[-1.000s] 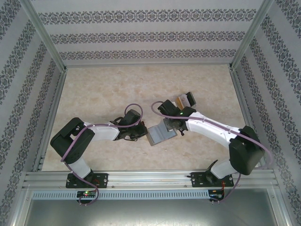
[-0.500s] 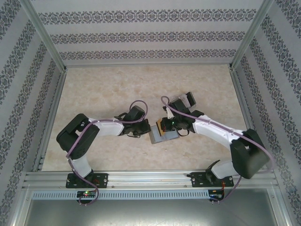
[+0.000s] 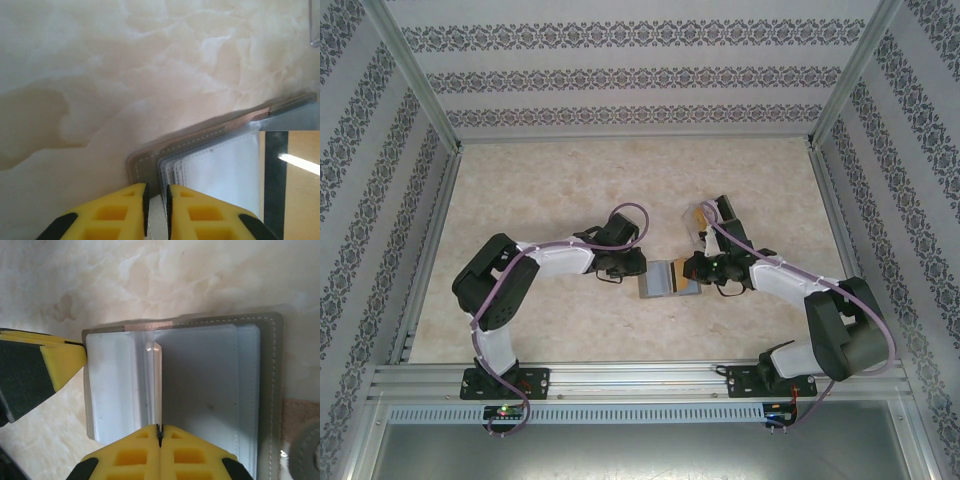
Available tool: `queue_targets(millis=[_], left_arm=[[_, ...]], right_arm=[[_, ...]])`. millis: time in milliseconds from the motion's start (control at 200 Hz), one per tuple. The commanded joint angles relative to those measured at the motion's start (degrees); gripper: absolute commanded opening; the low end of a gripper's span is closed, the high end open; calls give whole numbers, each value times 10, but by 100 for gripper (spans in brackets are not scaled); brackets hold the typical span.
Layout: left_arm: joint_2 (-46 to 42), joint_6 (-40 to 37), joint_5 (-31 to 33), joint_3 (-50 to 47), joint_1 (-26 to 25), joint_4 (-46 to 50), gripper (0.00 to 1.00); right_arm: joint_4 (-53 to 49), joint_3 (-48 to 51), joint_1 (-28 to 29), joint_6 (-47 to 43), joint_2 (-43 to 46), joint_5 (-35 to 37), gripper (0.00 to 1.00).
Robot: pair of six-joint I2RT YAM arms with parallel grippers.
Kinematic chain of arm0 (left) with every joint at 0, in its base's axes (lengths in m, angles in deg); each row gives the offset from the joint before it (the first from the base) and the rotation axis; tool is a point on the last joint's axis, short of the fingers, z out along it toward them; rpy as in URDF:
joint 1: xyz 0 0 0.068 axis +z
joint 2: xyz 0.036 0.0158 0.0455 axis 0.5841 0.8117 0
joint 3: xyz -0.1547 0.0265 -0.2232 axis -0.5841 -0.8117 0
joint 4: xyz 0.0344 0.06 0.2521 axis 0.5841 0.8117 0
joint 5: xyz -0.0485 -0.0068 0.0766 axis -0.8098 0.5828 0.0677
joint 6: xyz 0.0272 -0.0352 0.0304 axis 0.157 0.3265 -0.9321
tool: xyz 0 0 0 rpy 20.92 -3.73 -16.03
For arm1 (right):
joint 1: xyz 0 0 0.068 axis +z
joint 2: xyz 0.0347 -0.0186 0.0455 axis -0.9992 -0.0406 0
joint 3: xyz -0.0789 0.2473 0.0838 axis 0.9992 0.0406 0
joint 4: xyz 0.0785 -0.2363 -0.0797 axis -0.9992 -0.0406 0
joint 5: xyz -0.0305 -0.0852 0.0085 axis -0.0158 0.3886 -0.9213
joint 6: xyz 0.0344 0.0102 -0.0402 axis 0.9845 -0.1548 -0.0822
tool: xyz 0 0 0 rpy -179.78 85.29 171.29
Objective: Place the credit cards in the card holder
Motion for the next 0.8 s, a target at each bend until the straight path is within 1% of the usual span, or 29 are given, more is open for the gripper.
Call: queue_targets(millis=[0, 60, 110, 230, 315, 425, 530, 610, 794], left_arm=[[-31, -1, 5, -13, 4, 33, 24], [-38, 7, 4, -22, 4, 27, 25], [-40, 13, 4, -27, 4, 26, 25], [-42, 27, -12, -40, 4, 3, 27], [-37, 30, -14, -41, 4, 4, 28], [-30, 33, -20, -43, 3, -3, 28], [-22, 37, -30, -43, 3, -10, 27], [-16, 41, -34, -45, 3, -15, 24], [-7, 44, -36, -48, 2, -14, 20]], right_arm=[[45, 13, -5, 18, 11, -30, 0], [61, 17, -5, 23, 14, -39, 0], [52, 13, -5, 22, 16, -38, 0], [61, 19, -10, 21, 23, -44, 0], [59, 19, -15, 21, 19, -54, 0], [80, 27, -15, 29, 3, -60, 1], [112, 33, -15, 37, -22, -73, 1], [139, 37, -14, 50, -46, -89, 0], [171, 50, -7, 63, -81, -81, 0]])
